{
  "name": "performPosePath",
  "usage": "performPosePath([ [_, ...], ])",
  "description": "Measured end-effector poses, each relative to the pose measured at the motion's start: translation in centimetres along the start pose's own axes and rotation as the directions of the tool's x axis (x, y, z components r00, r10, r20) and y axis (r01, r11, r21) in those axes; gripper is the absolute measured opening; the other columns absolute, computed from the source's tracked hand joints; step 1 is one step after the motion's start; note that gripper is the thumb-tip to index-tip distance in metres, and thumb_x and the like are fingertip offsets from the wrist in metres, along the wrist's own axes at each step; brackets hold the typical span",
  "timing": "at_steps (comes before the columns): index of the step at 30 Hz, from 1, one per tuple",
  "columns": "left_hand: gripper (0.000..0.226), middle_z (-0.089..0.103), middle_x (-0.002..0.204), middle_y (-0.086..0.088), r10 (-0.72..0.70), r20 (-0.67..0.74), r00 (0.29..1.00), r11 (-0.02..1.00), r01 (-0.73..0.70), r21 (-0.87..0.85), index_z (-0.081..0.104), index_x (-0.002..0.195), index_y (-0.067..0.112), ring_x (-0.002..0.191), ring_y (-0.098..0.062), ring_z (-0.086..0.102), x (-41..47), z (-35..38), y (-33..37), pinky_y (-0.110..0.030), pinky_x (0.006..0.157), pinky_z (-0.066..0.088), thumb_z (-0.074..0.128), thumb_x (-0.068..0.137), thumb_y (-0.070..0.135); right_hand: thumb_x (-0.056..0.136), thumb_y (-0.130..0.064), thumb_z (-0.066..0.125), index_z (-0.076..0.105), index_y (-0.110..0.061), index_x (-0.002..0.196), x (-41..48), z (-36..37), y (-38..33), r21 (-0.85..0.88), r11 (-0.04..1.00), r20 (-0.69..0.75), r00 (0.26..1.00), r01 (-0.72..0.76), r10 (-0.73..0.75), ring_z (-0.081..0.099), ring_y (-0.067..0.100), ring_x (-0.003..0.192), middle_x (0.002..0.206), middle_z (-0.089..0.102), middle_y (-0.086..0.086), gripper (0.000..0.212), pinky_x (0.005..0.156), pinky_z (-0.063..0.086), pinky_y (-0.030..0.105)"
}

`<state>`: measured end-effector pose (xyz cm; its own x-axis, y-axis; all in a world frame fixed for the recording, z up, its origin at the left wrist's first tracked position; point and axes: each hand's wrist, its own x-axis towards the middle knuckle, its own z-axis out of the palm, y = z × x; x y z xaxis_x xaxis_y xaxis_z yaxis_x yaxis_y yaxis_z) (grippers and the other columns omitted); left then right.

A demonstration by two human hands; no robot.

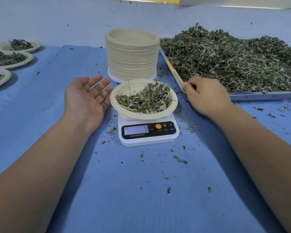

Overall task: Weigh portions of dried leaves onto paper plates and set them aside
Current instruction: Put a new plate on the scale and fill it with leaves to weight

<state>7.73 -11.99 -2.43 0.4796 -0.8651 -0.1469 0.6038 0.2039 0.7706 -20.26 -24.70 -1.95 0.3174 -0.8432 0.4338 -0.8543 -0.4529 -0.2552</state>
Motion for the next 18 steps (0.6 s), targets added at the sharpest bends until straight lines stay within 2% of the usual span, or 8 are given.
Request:
performPosePath([
  [3, 0.034, 0.076, 0.117, -0.005, 0.028, -0.012, 1.000, 0.997, -0.027, 0.067, 0.066, 0.125, 0.009, 0.117, -0.022, 0.070, 0.0, 0.3, -0.2, -0.034, 0.097, 0.058, 0.049, 0.099, 0.023, 0.094, -0.022, 0.059, 0.067, -0.019, 0.099, -0.2, -0.5, -1.0, 0.226, 0.974, -0.120, 0.993, 0.028, 0.000, 0.060, 0.016, 0.080, 0.085, 0.065, -0.006, 0.010, 0.073, 0.052, 0.034],
  [6, 0.037, 0.068, 0.132, -0.004, 0.073, 0.037, 0.997, 0.979, -0.079, 0.188, 0.064, 0.127, 0.011, 0.125, -0.017, 0.062, -0.1, 0.7, -0.6, -0.027, 0.091, 0.055, 0.055, 0.091, 0.011, 0.092, -0.014, 0.066, 0.072, -0.016, 0.100, -0.6, -1.1, -2.5, 0.342, 0.928, -0.228, 0.971, 0.148, -0.070, 0.060, 0.002, 0.079, 0.086, 0.066, -0.009, 0.010, 0.082, 0.054, 0.025],
  [9, 0.058, 0.059, 0.139, -0.001, 0.078, 0.134, 0.988, 0.952, -0.114, 0.283, 0.065, 0.122, 0.018, 0.132, -0.014, 0.051, -0.5, 1.0, -0.9, -0.025, 0.089, 0.050, 0.056, 0.065, 0.009, 0.099, -0.026, 0.060, 0.073, -0.021, 0.102, -1.1, -1.6, -4.5, 0.382, 0.905, -0.143, 0.979, 0.187, -0.142, 0.061, 0.001, 0.077, 0.086, 0.068, -0.016, 0.014, 0.076, 0.050, 0.018],
  [12, 0.069, 0.055, 0.143, 0.001, 0.092, 0.188, 0.978, 0.922, -0.155, 0.354, 0.065, 0.122, 0.022, 0.142, -0.017, 0.041, -0.5, 1.1, -1.1, -0.025, 0.094, 0.049, 0.052, 0.057, 0.004, 0.104, -0.048, 0.043, 0.060, -0.024, 0.079, -2.2, -2.0, -6.2, 0.349, 0.913, 0.062, 0.967, 0.211, -0.247, 0.052, 0.007, 0.062, 0.063, 0.053, -0.010, 0.039, 0.068, 0.042, 0.025],
  [14, 0.069, 0.055, 0.142, 0.002, 0.118, 0.196, 0.974, 0.896, -0.189, 0.403, 0.065, 0.119, 0.024, 0.143, -0.017, 0.041, -0.4, 1.2, -1.4, -0.030, 0.103, 0.048, 0.055, 0.055, 0.001, 0.106, -0.049, 0.036, 0.045, -0.022, 0.068, -2.8, -2.2, -7.4, 0.335, 0.915, 0.137, 0.949, 0.226, -0.284, 0.049, 0.013, 0.057, 0.054, 0.039, -0.006, 0.048, 0.104, 0.038, 0.031],
  [15, 0.067, 0.056, 0.142, 0.001, 0.127, 0.197, 0.972, 0.885, -0.201, 0.421, 0.066, 0.117, 0.025, 0.143, -0.017, 0.042, -0.3, 1.2, -1.5, -0.035, 0.109, 0.047, 0.058, 0.055, 0.000, 0.106, -0.049, 0.035, 0.040, -0.023, 0.066, -2.9, -2.3, -8.0, 0.331, 0.914, 0.159, 0.941, 0.233, -0.298, 0.050, 0.014, 0.057, 0.052, 0.037, -0.007, 0.048, 0.119, 0.023, 0.036],
  [16, 0.065, 0.056, 0.142, 0.001, 0.131, 0.199, 0.971, 0.877, -0.207, 0.434, 0.067, 0.116, 0.026, 0.143, -0.017, 0.043, -0.3, 1.2, -1.6, -0.038, 0.112, 0.046, 0.061, 0.056, 0.000, 0.107, -0.048, 0.035, 0.038, -0.025, 0.066, -3.0, -2.4, -8.6, 0.341, 0.911, 0.185, 0.933, 0.234, -0.309, 0.052, 0.011, 0.059, 0.052, 0.038, -0.008, 0.047, 0.124, 0.011, 0.040],
  [18, 0.062, 0.058, 0.141, 0.000, 0.130, 0.197, 0.972, 0.869, -0.208, 0.450, 0.068, 0.114, 0.026, 0.142, -0.016, 0.045, -0.2, 1.2, -1.9, -0.043, 0.113, 0.046, 0.066, 0.058, 0.001, 0.107, -0.046, 0.035, 0.038, -0.030, 0.066, -3.2, -2.6, -9.2, 0.370, 0.897, 0.209, 0.920, 0.241, -0.333, 0.052, 0.005, 0.060, 0.054, 0.045, -0.013, 0.044, 0.126, 0.005, 0.046],
])
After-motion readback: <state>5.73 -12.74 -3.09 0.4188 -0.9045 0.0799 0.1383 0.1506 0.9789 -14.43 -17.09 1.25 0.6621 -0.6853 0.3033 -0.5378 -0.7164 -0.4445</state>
